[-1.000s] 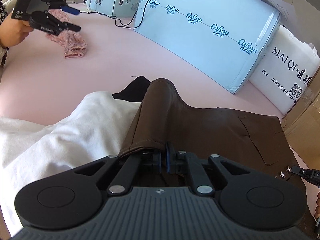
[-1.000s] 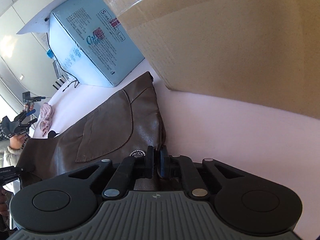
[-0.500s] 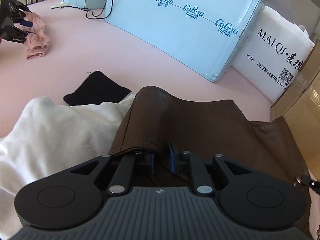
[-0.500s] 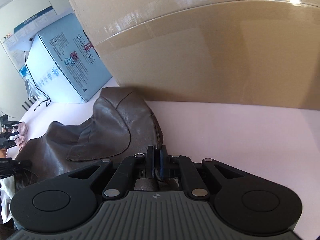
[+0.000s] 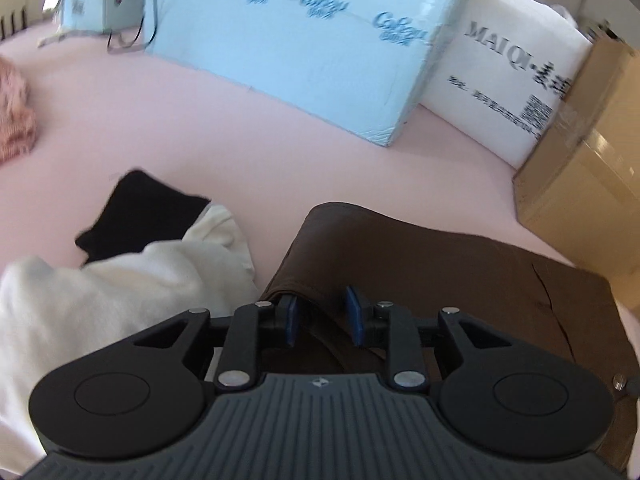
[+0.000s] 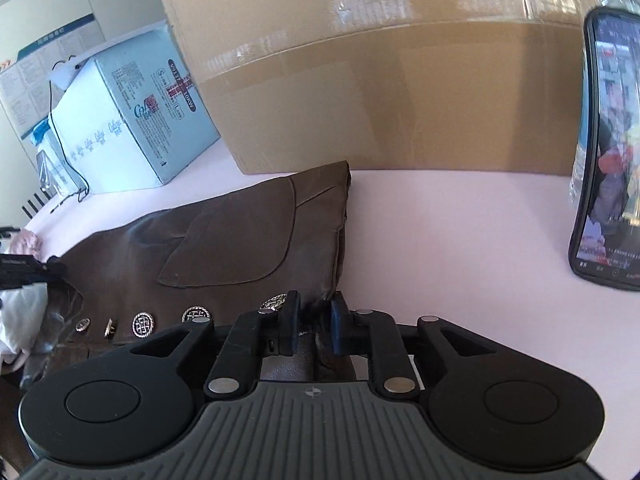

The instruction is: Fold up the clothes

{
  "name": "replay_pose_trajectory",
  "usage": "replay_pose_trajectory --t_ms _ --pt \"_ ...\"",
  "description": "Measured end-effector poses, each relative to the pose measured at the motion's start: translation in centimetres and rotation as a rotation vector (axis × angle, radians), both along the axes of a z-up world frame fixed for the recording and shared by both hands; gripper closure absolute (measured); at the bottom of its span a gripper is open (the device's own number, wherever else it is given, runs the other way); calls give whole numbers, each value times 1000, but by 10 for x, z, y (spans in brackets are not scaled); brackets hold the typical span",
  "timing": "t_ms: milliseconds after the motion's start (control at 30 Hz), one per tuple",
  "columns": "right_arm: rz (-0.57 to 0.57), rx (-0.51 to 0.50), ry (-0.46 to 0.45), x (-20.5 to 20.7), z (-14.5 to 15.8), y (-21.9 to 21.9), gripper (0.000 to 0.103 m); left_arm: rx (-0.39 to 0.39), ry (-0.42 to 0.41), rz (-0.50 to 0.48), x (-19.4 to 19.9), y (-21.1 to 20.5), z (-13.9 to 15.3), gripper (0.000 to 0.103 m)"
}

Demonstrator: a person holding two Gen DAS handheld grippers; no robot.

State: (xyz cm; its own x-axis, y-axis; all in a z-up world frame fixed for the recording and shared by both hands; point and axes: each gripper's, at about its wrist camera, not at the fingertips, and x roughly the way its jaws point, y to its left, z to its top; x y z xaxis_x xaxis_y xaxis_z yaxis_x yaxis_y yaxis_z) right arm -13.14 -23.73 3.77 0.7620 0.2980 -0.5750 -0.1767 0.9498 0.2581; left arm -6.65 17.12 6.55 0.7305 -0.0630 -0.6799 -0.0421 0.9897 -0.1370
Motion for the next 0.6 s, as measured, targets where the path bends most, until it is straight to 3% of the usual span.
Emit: replay_pose_trajectory --t_ms 33,67,167,233,333,433,467,600 --pt "20 -24 -34 -5 5 4 57 48 -45 -27 -17 -2 9 34" --pt "44 -35 -70 -9 9 7 50 95 -89 -54 -33 -5 18 14" --pt "115 -5 -148 -24 23 16 30 135 -181 -102 -94 1 41 14" --pt "161 29 -192 -34 32 21 25 131 -205 -126 -133 6 51 13" --pt "224 114 -188 -45 40 29 23 70 -112 -140 -173 15 44 13" --pt "275 156 -124 -58 42 44 23 93 -31 -134 -197 17 22 13" --pt "291 140 -110 -65 42 51 23 90 -14 -139 -204 19 15 13" --pt "369 -106 -184 -117 32 74 23 18 49 -181 -219 33 -8 13"
